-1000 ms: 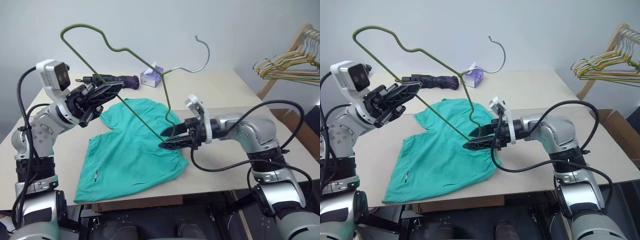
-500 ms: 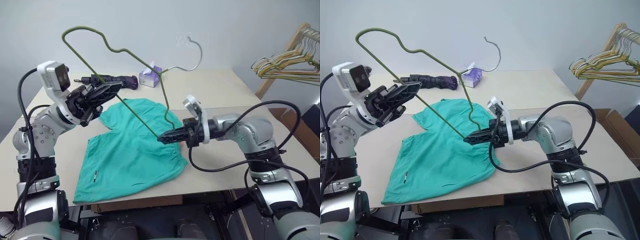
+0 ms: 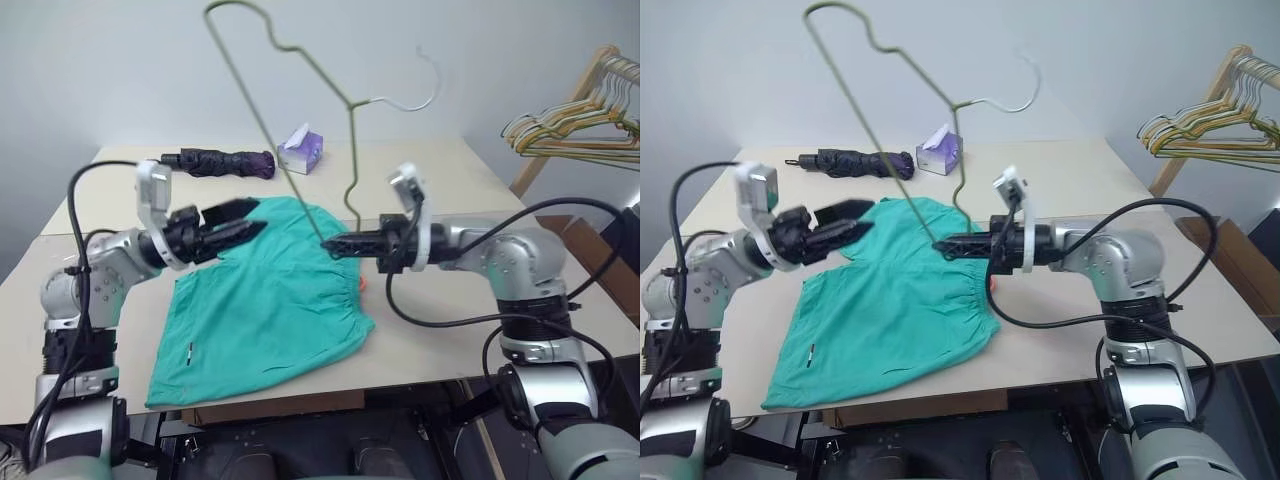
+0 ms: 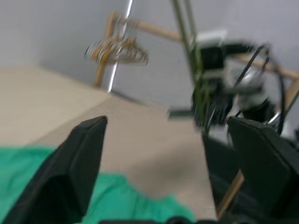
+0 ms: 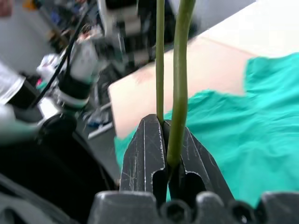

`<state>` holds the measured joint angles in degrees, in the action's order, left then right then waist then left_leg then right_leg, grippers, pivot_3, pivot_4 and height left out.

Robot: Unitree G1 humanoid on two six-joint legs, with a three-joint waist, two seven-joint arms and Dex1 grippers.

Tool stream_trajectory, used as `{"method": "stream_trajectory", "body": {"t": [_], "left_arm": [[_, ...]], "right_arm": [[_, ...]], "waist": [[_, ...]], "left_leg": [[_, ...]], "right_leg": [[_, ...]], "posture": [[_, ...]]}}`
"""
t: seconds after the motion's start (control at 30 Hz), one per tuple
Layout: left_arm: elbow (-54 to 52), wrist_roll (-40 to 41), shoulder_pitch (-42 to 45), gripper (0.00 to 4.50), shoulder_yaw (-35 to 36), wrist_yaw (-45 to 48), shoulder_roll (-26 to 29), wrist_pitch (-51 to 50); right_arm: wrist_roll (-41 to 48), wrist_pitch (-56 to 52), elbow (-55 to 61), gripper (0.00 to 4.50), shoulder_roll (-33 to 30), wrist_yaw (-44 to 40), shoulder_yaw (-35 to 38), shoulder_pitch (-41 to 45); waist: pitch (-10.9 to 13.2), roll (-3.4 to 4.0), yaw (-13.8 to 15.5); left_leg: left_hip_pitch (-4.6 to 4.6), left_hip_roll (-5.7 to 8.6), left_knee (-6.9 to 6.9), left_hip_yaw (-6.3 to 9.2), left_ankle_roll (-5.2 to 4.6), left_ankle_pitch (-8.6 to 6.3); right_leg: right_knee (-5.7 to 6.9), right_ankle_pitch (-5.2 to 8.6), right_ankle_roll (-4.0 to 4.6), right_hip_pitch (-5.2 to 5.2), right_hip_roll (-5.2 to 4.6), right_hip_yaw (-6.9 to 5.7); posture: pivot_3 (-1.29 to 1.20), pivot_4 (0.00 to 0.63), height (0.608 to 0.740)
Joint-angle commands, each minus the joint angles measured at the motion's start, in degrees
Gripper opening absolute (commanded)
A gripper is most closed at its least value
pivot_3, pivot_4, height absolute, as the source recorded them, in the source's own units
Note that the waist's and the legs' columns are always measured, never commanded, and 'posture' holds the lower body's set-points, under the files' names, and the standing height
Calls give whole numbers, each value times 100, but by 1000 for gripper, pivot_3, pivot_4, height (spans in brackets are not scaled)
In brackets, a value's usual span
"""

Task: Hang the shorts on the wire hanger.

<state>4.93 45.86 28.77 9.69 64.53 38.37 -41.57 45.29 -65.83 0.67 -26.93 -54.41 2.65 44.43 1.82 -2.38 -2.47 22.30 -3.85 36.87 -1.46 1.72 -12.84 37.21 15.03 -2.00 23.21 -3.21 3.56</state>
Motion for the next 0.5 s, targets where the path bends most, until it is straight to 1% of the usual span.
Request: {"method": "stream_trajectory", "body": {"t": [0.03, 0.13, 0.2, 0.3, 0.4, 0.5], "left_arm": [[-379, -543, -231, 4485, -266, -247, 194, 142], [-564, -1220, -542, 4485, -646, -253, 481, 479], [-689, -1606, -698, 4485, -863, -263, 669, 706], [-837, -1720, -791, 4485, -879, -217, 764, 800], [-1036, -1675, -810, 4485, -845, -161, 793, 743], [-1169, -1718, -778, 4485, -925, -171, 771, 742]], "right_arm": [[321, -466, 310, 0, -437, 223, 520, -284], [442, -854, 492, 0, -977, 240, 654, -782], [370, -1556, 283, 0, -1416, 354, 417, -955], [260, -2013, 213, 0, -1874, 578, 441, -1397], [499, -2557, -51, 0, -2363, 398, 450, -1726], [860, -2667, -628, 0, -2737, 122, 230, -1852]], "waist": [[0, 0, 16], [0, 0, 43], [4, 6, 34], [5, 7, 36], [6, 8, 31], [6, 8, 18]], "left_leg": [[0, 0, 0, 0, 0, 0], [3, 1, 0, -1, -1, 0], [2, 1, 0, -3, -1, -1], [-2, 0, 0, -5, -1, -1], [-1, 1, 1, -6, -1, -1], [-2, 2, 1, -9, -2, -1]], "right_leg": [[-1, 0, 0, 0, 0, 0], [-5, 0, -1, -1, -2, -1], [-6, 0, 0, -1, -2, 0], [-4, 0, 2, -1, -1, 2], [-4, 0, 2, -1, -2, 5], [-6, 0, 1, -2, -2, 8]], "posture": [[-4, 0, 740], [0, 0, 740], [0, 0, 740], [8, 0, 740], [7, 0, 740], [11, 0, 740]]}}
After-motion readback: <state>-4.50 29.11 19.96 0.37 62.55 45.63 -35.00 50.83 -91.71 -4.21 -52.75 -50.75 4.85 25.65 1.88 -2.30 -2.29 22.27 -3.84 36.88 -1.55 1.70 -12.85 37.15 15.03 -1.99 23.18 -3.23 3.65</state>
